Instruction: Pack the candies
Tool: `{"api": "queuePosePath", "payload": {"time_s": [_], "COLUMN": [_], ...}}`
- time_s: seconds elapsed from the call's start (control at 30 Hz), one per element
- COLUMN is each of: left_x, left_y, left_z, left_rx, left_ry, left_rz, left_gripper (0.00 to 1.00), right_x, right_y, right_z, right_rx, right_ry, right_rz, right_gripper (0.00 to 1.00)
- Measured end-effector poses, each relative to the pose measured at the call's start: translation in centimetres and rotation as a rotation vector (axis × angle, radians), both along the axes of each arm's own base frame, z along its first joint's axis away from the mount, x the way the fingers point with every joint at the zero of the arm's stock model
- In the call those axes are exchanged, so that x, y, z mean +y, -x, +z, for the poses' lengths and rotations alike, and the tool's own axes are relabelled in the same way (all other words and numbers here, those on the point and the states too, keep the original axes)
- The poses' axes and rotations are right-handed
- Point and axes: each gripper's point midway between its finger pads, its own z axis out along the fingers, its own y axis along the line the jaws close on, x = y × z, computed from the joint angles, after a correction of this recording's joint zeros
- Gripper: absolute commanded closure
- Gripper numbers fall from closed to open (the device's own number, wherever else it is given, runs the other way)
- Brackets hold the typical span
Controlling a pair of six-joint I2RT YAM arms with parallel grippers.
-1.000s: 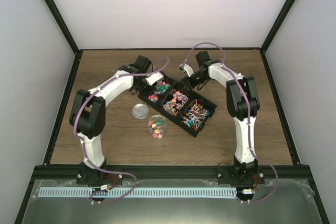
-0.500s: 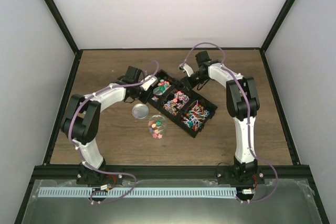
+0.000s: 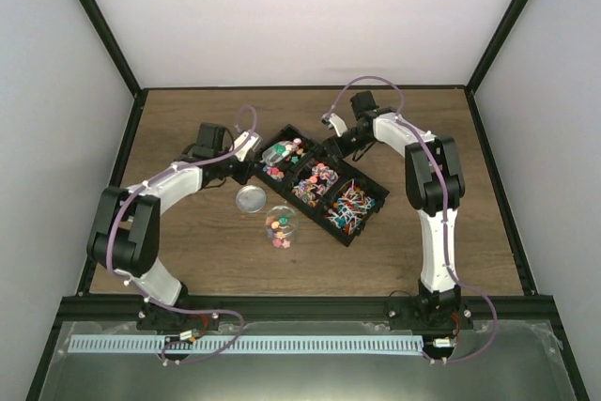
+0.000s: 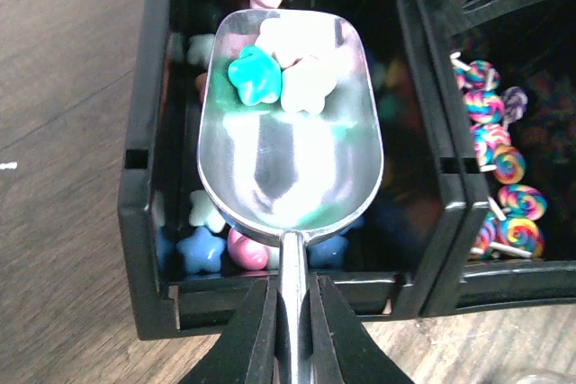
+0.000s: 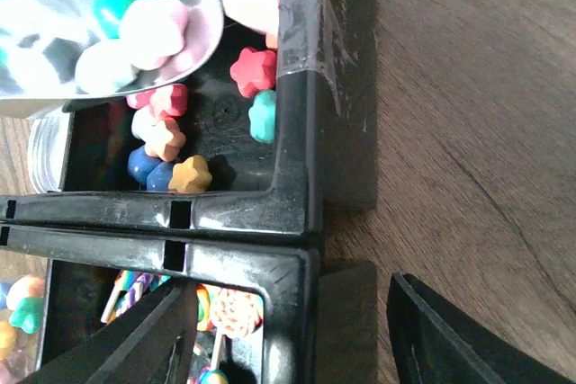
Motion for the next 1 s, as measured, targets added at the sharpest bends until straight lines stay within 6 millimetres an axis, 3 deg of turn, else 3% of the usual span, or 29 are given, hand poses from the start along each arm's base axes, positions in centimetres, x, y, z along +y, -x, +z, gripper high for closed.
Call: {"api": "queuePosePath", "payload": {"time_s": [0.17, 0.5, 0.77, 0.87, 1.0], "left_x": [-0.1, 1.5, 3.0, 3.4, 4.2], "left_y": [0.7, 3.3, 9.3, 11.7, 14.8], "left_z": [1.7, 5.6, 10.4, 11.0, 10.3], "left_rx": [-0.058, -0.166, -0.302, -0.317, -0.296], "left_ry": [0.030, 0.009, -0.109, -0.153, -0.216], "left_rz": [-0.033, -0.091, -0.268, -0.340, -0.435], "left_gripper": [0.96, 0.96, 0.96, 0.96, 0.96], "right_x": [-0.1, -0.3, -0.3, -0.3, -0.3], "right_y": [-0.1, -0.3, -0.5, -0.5, -0.5], "right_z": [0.0, -0.1, 1.9, 2.5, 2.6], "right_rx": [0.000, -0.008, -0.053, -0.067, -0.069], "right_ry": [0.002, 0.009, -0.001, -0.005, -0.006], "right_rz": [-0.006, -0.007, -0.006, -0.007, -0.006], "right_gripper": [0.24, 0.10, 0.05, 0.04, 0.04]}}
